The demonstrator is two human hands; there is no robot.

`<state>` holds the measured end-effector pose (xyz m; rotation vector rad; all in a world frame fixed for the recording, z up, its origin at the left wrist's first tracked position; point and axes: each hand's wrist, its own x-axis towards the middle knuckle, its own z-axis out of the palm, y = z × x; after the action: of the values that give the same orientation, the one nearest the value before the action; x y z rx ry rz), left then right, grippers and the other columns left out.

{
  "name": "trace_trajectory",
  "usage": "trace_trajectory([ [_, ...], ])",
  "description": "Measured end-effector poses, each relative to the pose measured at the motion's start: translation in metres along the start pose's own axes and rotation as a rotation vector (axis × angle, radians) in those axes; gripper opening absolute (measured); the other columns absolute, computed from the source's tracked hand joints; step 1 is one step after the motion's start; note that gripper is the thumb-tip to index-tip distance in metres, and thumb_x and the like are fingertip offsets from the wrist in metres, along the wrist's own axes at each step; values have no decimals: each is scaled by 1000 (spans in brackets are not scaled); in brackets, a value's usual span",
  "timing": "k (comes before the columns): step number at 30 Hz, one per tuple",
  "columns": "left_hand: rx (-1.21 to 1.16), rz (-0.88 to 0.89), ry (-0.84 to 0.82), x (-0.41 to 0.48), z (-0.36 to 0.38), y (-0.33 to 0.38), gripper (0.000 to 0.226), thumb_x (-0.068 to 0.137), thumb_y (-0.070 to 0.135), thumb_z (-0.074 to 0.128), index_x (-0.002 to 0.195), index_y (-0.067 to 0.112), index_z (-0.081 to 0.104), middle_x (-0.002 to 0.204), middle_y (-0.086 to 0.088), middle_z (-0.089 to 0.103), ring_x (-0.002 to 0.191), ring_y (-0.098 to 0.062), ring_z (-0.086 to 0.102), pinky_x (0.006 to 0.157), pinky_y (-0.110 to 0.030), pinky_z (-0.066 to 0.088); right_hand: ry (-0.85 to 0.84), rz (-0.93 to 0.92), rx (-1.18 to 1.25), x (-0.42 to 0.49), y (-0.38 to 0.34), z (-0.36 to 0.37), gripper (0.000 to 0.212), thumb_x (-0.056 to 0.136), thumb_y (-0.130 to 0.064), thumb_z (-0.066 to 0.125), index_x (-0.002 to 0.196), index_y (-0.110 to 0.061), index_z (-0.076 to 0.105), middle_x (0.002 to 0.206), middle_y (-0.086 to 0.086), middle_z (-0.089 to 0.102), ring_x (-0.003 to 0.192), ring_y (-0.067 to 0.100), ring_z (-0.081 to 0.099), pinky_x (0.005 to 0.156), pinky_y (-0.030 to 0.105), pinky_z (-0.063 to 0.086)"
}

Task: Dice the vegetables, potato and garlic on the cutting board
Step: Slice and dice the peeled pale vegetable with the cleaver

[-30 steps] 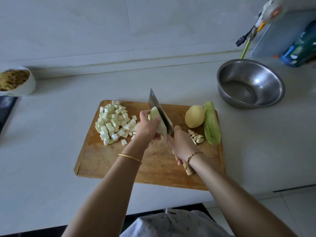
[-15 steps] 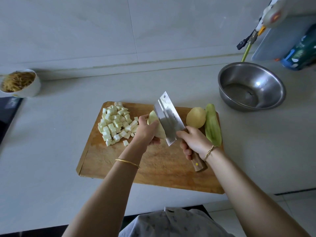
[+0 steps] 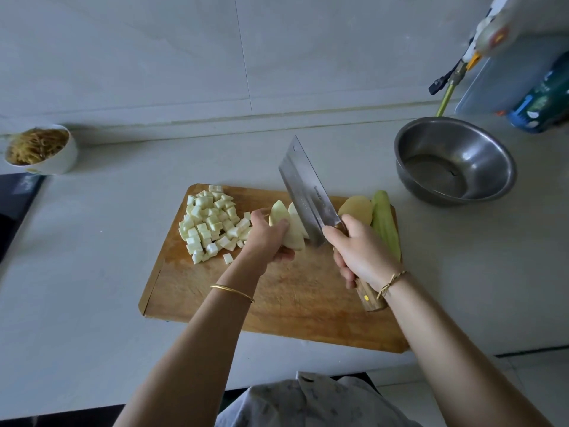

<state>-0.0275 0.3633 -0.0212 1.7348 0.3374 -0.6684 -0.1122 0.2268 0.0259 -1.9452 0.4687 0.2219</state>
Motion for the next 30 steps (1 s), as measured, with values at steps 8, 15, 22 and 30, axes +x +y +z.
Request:
trace_trajectory([
  [8,54,2,32,1,3,2,39,98,30,48,128,19,26,103,-19,59,60,-26,66,48,-32,57,-22,-57,-208,-20,-25,5,28,100,-32,41,78,-16,36,57,7,47,29,15,38,31,24,39],
  [15,76,24,55,1,4,1,34,99,32,47,123,22,26,101,-18,59,55,-24,63,40,-27,51,-45,-35,-292,-20,-24,6,25,101,-32,38,105,-8,43,62,8,52,30,13,43,32,25,43],
  [22,95,36,76,5,6,-1,35,99,35,44,126,19,28,106,-20,61,51,-22,61,36,-20,44,-74,0,-311,-19,-28,5,23,101,-30,37,103,-8,42,65,9,51,30,14,43,31,24,41],
  [30,89,35,72,5,6,0,35,99,34,45,125,17,28,97,-16,61,50,-21,58,40,-24,47,-98,9,-324,-12,-32,8,22,100,-29,37,85,-13,40,64,9,50,26,12,43,31,25,41],
])
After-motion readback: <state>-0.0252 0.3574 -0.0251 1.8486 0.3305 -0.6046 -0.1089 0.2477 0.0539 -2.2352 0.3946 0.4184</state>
